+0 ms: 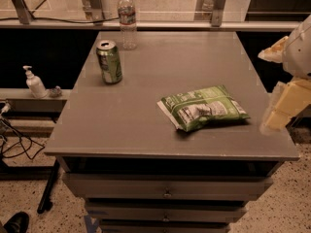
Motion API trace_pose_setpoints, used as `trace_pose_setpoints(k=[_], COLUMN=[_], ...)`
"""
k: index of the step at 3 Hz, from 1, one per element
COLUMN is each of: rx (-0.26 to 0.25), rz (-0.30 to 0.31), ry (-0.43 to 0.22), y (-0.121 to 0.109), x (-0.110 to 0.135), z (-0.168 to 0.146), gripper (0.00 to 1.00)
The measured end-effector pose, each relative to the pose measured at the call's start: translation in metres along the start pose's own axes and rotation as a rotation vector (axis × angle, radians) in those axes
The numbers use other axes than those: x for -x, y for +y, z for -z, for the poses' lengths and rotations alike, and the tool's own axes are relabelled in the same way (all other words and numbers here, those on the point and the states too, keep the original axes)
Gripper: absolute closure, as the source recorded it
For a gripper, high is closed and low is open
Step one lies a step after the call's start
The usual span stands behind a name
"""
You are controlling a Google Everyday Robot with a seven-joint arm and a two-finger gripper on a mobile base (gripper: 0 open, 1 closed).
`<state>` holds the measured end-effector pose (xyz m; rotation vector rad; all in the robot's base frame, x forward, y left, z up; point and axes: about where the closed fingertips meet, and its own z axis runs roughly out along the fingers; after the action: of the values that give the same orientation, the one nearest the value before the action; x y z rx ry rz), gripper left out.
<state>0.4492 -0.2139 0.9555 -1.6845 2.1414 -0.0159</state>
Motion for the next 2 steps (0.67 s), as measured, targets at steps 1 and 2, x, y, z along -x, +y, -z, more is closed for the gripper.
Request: trace_pose_setpoints(k=[1,2], rx=[-0.011,0.000], rz=[0.021,0.037], ry=[-0.088,-0.155], y=[-0.009,-0.019], x=[0.005,0.013], z=[-0.035,-0.075], gripper=[0.00,0.00])
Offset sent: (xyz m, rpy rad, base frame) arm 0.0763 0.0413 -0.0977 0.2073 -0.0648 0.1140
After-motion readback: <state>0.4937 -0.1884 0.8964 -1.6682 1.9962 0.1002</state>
